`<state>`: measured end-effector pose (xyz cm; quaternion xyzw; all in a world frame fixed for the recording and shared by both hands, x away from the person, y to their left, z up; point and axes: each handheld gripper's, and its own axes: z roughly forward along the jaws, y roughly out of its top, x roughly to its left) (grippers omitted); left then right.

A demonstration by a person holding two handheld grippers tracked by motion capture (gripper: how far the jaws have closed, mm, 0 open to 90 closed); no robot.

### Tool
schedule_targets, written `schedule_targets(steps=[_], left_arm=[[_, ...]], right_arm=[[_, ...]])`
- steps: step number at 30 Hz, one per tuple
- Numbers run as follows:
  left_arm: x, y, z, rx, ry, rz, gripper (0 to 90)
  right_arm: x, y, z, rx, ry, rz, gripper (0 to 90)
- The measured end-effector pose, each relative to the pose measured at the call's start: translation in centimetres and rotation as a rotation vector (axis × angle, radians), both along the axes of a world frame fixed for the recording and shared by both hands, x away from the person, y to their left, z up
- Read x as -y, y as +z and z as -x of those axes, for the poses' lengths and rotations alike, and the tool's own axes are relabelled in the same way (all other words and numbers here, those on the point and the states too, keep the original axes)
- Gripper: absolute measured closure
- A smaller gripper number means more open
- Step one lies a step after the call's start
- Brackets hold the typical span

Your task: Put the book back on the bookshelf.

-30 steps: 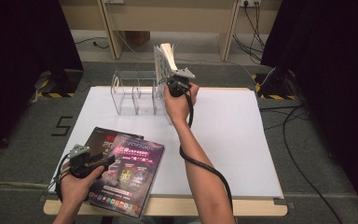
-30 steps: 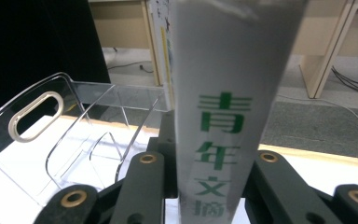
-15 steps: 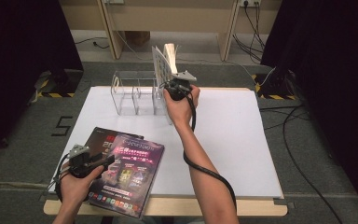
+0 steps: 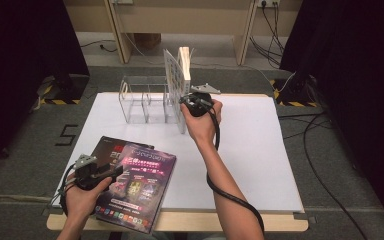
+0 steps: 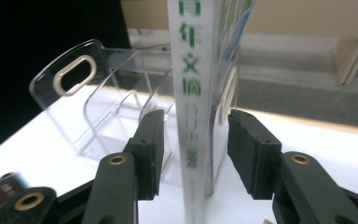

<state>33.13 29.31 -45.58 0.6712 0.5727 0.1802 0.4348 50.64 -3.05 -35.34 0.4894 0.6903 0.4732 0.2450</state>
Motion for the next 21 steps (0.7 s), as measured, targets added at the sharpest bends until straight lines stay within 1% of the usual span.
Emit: schedule_targets(steps=[1,3,4,6,9,12,13,14,15,18,19,21], left_arm=[[0.0,0.0,0.0,0.0,0.002,-0.003,39.3],[-0.2,0.0,-0.2,0.0,0.008,-0.008,39.3],[-0.2,0.0,-0.2,0.0,0.011,-0.008,39.2],[-0.4,0.0,-0.4,-0.005,0.011,-0.016,39.1],[-0.5,-0.1,-0.7,-0.017,0.014,-0.023,39.0],[-0.6,-0.4,-0.9,-0.031,0.015,-0.027,39.0],[-0.6,-0.5,-1.0,-0.037,0.017,-0.028,39.0],[-0.7,-0.6,-1.1,-0.043,0.017,-0.029,39.2],[-0.7,-0.7,-1.2,-0.048,0.018,-0.03,39.5],[-0.9,-1.0,-1.5,-0.063,0.02,-0.029,41.7],[-0.9,-1.1,-1.5,-0.066,0.019,-0.03,43.2],[-1.0,-1.3,-1.7,-0.079,0.015,-0.034,46.7]], right_arm=[[0.2,-0.1,0.2,-0.007,0.004,-0.006,56.9],[0.4,-0.2,0.6,-0.002,0.006,0.007,55.9],[0.5,-0.3,0.8,-0.004,0.007,0.002,55.5],[0.8,-0.5,1.1,-0.02,0.013,-0.008,55.6],[1.0,-0.8,1.6,-0.028,0.023,-0.002,56.2],[1.3,-1.1,2.2,-0.048,0.034,-0.013,57.4],[1.4,-1.2,2.5,-0.057,0.039,-0.019,57.8],[1.5,-1.4,2.7,-0.067,0.044,-0.016,58.6],[1.6,-1.7,2.9,-0.081,0.05,-0.015,60.9],[2.0,-2.9,3.3,-0.121,0.066,-0.013,65.5],[2.1,-3.4,3.5,-0.142,0.071,-0.007,67.8],[2.2,-4.2,3.7,-0.165,0.077,-0.004,70.1]])
